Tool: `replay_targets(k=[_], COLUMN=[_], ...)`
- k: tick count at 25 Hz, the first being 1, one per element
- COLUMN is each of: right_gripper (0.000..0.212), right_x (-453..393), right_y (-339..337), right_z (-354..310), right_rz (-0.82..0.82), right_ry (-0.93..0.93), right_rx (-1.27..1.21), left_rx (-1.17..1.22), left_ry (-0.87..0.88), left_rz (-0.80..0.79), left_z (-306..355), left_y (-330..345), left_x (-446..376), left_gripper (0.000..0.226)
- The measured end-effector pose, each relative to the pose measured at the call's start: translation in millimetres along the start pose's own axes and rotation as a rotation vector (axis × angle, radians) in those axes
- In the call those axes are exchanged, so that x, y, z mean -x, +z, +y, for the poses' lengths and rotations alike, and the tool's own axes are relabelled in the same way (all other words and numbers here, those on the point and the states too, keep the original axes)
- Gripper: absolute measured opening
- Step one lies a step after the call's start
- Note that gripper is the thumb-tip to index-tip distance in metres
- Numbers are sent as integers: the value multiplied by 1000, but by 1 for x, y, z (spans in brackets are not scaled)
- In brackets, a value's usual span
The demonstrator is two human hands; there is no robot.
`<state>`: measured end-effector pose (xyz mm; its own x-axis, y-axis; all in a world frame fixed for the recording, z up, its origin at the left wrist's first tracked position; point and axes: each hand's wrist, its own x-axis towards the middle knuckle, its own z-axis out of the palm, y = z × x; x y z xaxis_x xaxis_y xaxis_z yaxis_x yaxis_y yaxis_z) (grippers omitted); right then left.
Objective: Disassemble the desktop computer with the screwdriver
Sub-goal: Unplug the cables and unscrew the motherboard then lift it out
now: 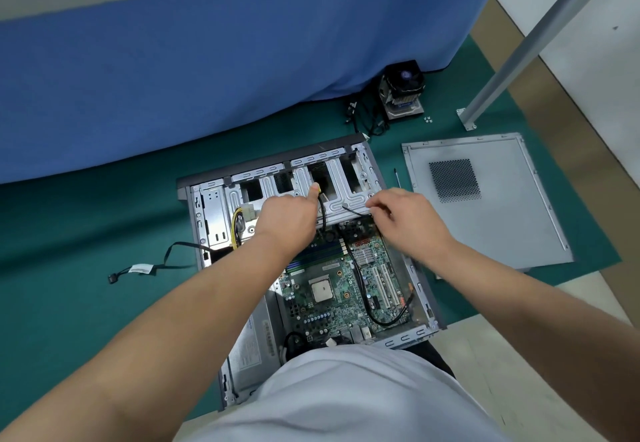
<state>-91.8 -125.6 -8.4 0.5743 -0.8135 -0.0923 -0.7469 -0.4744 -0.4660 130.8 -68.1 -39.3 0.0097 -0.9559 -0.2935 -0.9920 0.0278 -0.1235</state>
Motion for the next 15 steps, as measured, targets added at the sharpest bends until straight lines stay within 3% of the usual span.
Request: replay_targets(k=[5, 7, 10, 12, 15], right_gripper=[24, 23, 28, 19, 11], right_x=[28, 41, 57, 63, 67], right_y=[-8, -6, 4, 12, 16], right_z=[9, 7, -1, -8, -15], right_rz=[-420, -529, -695, -798, -826], right_ry=[-433, -521, -519, -497, -464], right_rx=[438, 563, 742, 855, 856], left_rx=[355, 486, 621, 694, 718], left_ry=[-116, -122, -117, -130, -130], left_rz=[0, 59, 135, 176, 283], left_z=[1, -1, -2, -1, 1], left_y=[4, 11, 23, 32, 39], left_x=[11, 22, 39, 49, 68], left_gripper=[65, 58, 49, 45, 41])
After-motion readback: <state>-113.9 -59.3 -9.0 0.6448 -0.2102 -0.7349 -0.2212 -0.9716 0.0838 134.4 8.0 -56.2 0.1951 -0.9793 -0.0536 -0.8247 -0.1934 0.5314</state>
